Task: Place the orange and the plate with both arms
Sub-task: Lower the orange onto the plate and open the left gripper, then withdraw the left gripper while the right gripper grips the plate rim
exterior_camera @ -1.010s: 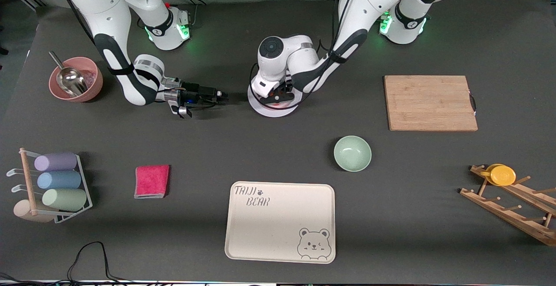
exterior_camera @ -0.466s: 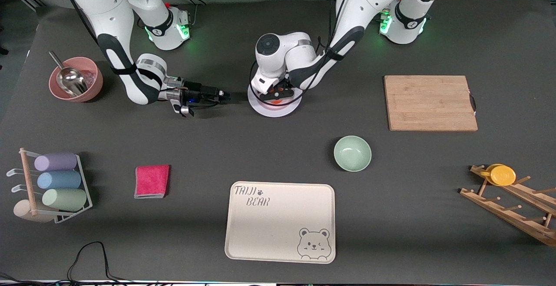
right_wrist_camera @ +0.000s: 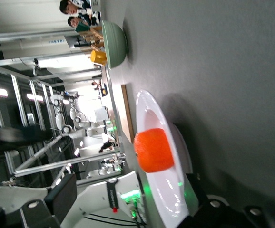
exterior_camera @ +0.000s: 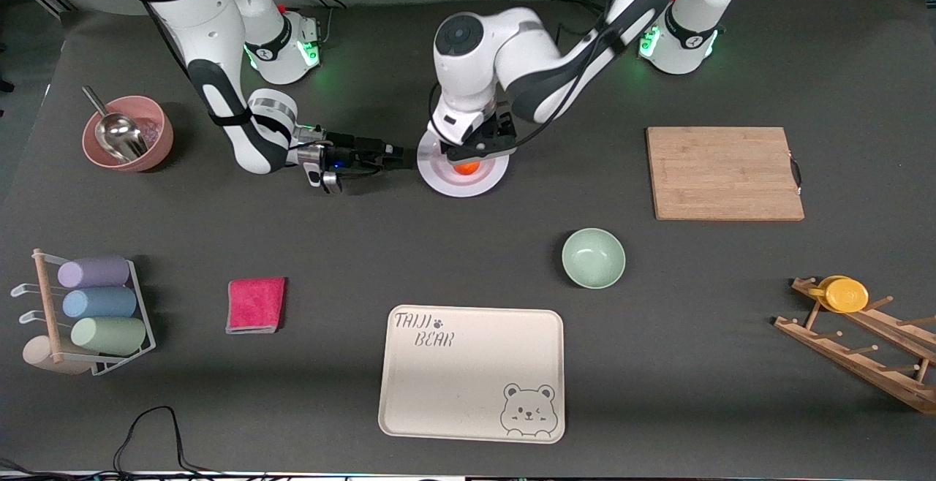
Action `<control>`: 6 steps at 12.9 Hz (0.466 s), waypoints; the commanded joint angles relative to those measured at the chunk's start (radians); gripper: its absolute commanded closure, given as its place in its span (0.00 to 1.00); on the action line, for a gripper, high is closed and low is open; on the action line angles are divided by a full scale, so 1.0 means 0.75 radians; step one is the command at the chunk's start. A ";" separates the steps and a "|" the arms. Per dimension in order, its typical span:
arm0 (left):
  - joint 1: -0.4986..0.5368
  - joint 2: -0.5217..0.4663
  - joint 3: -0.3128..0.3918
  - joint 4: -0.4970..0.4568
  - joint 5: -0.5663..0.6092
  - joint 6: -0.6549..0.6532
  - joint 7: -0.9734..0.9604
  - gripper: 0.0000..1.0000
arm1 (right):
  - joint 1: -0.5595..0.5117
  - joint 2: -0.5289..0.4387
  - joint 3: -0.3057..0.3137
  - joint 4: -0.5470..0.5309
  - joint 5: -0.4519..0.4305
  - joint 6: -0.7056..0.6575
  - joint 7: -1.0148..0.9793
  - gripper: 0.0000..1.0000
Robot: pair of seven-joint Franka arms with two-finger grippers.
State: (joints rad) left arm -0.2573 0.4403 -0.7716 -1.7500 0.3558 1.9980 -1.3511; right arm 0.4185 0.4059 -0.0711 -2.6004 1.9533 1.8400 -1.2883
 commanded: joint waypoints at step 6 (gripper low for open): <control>0.741 -0.358 -0.123 0.335 -0.292 -0.688 0.847 0.00 | 0.080 0.093 -0.007 0.053 0.161 -0.019 -0.287 0.00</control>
State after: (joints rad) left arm 0.1780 0.2223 -0.8495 -1.5101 0.1635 1.5472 -0.8546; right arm 0.4458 0.4379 -0.0712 -2.5890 2.0228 1.8391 -1.4487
